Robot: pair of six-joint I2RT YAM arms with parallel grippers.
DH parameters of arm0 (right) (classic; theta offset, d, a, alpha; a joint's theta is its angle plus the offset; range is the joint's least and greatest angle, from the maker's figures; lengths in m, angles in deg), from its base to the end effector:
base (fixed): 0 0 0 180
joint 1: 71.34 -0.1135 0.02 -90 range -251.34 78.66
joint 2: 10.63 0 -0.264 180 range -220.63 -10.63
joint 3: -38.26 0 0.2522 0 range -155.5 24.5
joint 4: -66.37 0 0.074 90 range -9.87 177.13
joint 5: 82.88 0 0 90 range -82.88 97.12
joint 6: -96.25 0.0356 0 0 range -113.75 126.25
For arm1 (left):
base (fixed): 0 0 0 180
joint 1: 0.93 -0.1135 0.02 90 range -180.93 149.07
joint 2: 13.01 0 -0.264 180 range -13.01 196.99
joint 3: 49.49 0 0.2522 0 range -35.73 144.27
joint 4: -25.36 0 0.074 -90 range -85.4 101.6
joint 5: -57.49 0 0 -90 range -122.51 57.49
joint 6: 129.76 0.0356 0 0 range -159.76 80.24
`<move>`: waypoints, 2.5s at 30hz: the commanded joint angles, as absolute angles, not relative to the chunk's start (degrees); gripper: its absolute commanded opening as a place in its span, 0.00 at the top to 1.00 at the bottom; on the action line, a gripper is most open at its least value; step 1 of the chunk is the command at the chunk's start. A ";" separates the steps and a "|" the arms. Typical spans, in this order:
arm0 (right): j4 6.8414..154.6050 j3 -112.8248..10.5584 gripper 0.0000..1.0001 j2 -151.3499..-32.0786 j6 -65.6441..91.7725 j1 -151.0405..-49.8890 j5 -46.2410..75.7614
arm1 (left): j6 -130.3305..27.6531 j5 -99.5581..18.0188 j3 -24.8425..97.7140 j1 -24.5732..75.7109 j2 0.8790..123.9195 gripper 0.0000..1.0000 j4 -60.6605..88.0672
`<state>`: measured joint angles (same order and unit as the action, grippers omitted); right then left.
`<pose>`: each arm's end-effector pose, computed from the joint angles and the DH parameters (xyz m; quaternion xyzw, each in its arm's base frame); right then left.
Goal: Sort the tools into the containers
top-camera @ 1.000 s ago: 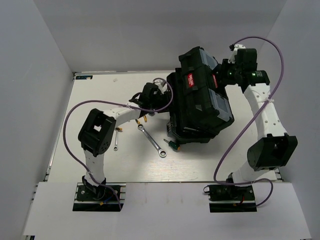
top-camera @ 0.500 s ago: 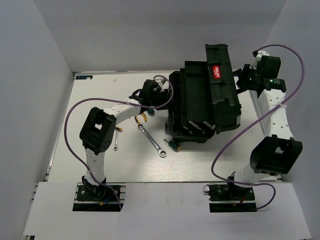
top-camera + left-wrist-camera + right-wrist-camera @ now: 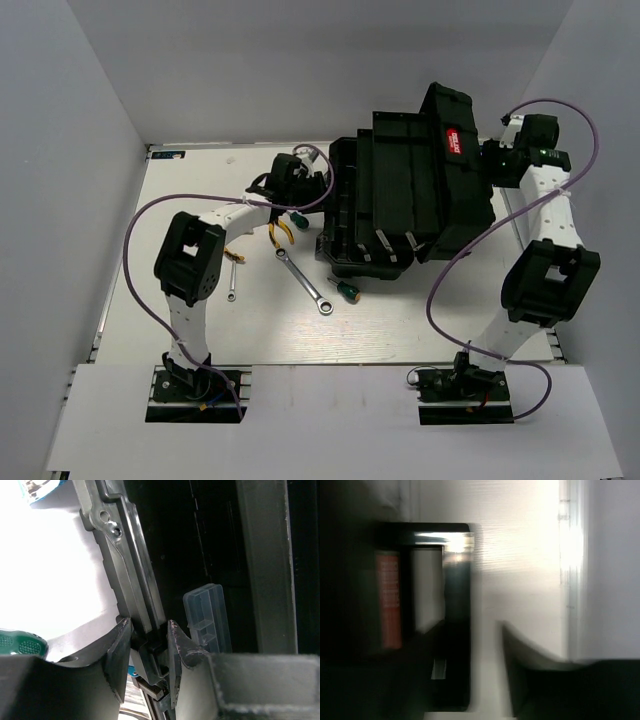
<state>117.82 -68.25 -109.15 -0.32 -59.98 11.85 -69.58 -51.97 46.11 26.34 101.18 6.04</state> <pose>0.3813 -0.0736 0.3343 0.0221 0.9178 -0.0241 0.3958 0.3964 -0.2177 0.2078 0.0545 0.8870 -0.3402 0.3076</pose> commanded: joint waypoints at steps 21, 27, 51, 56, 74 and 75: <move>119.85 -80.26 0.42 -90.70 -8.42 -57.89 5.53 | -70.08 -48.33 45.13 22.62 103.01 0.72 1.32; 120.45 -71.73 0.58 -85.51 -8.43 -59.12 33.58 | -71.31 -48.85 44.60 22.62 103.01 0.75 1.84; 123.99 -55.30 0.77 -78.84 -8.70 -62.11 32.08 | -70.73 -27.68 42.65 23.15 98.88 1.00 -6.41; 123.90 -55.57 0.72 -79.01 -7.73 -62.02 32.96 | -64.55 -23.29 45.74 24.21 100.72 1.00 -11.59; 124.43 -53.73 0.67 -78.57 -7.20 -62.02 33.92 | -71.83 -30.31 32.13 27.63 95.27 1.00 -5.36; 124.60 -53.72 0.67 -78.40 -7.20 -62.11 34.01 | -71.84 -30.31 32.12 28.16 94.67 1.00 -5.36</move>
<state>125.10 -54.41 -79.45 -7.60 -62.04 32.88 -71.29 -33.15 36.95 26.93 93.43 8.38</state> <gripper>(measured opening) 0.326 0.413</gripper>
